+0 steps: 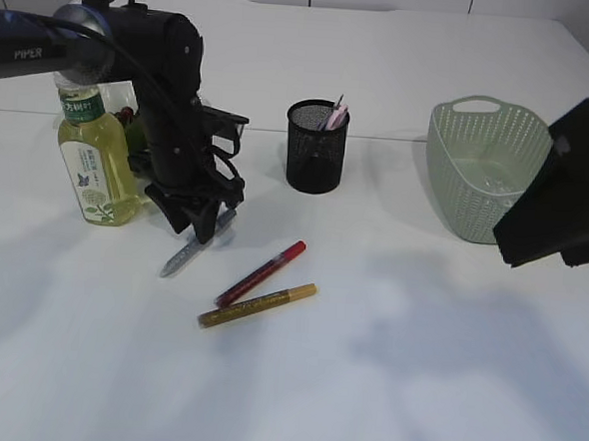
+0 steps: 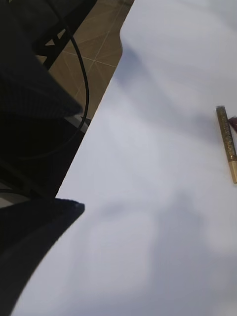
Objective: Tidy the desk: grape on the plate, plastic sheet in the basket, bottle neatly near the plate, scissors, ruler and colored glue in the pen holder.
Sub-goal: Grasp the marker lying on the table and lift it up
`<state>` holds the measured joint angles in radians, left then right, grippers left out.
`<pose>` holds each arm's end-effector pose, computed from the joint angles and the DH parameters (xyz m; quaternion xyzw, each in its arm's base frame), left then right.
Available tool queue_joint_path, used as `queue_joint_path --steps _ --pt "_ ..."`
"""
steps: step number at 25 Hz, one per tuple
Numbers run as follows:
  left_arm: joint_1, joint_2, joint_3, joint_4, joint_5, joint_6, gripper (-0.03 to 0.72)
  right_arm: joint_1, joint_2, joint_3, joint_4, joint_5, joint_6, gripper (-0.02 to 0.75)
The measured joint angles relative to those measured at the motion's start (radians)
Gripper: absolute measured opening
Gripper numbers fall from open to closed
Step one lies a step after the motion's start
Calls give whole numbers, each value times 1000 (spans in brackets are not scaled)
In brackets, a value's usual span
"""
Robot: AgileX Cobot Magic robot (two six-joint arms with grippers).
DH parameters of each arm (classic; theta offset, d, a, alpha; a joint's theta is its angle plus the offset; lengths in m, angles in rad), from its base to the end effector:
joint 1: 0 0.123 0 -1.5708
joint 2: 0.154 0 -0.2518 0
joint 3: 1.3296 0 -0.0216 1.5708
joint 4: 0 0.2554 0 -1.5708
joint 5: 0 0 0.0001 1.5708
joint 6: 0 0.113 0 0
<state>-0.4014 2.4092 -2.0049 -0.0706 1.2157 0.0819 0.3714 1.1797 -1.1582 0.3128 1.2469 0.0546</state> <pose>0.4247 -0.1884 0.0889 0.2278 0.9729 -0.0359 0.0134 0.2087 0.1167 0.3067 -0.1331 0.9601 0.1914 0.1542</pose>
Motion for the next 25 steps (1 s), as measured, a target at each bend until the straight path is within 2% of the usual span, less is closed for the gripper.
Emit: queue_joint_path --steps 25 --pt "-4 29 0 -38 0 1 279 0 0 0 0 0 1 419"
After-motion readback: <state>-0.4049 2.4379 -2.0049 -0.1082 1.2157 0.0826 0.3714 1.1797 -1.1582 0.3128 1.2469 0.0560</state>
